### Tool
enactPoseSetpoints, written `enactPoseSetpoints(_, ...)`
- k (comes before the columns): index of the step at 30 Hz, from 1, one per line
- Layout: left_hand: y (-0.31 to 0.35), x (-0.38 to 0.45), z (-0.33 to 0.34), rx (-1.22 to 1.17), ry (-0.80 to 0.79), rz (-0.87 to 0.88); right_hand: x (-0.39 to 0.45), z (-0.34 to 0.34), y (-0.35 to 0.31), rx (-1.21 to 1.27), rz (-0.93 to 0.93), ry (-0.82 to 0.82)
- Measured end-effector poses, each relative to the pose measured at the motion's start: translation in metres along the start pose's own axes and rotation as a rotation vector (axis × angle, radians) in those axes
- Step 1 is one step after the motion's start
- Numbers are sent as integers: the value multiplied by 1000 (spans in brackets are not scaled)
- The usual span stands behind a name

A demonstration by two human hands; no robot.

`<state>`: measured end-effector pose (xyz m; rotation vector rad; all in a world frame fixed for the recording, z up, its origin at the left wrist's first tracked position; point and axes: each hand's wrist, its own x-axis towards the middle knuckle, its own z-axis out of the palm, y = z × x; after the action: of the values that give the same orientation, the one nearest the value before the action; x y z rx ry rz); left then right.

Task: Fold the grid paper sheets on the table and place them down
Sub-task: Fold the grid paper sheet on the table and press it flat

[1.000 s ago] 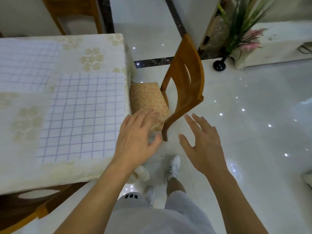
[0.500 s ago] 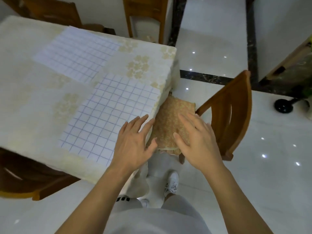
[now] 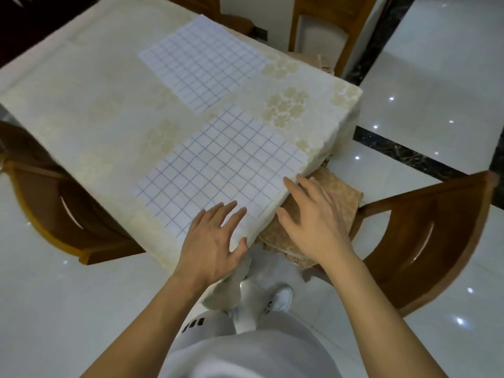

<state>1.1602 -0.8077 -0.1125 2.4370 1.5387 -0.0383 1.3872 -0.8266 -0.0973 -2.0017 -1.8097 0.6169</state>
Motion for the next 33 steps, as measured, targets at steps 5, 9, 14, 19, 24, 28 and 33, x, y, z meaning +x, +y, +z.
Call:
enactPoseSetpoints(5, -28, 0, 0, 7, 38, -45, 11, 16, -14, -7, -26, -67)
enactPoseSetpoints(9, -65, 6, -1, 41, 4, 23, 17, 33, -27, -32, -20, -89)
enactPoseSetpoints(14, -124, 23, 0, 129, -65, 213, 23, 63, -48, -29, 32, -116)
enactPoseSetpoints(19, -190, 46, -2, 160, -163, 377, 28, 105, -78, -70, 126, -165)
enactPoseSetpoints(24, -243, 75, 2, 186, -257, 594, 28, 147, -107, -164, 164, -198)
enactPoseSetpoints(28, -282, 94, 9, 207, -285, 782, 27, 175, -122, -192, 176, -195)
enactPoseSetpoints(33, -317, 108, 22, 240, -288, 951, 28, 211, -134, -219, 144, -184)
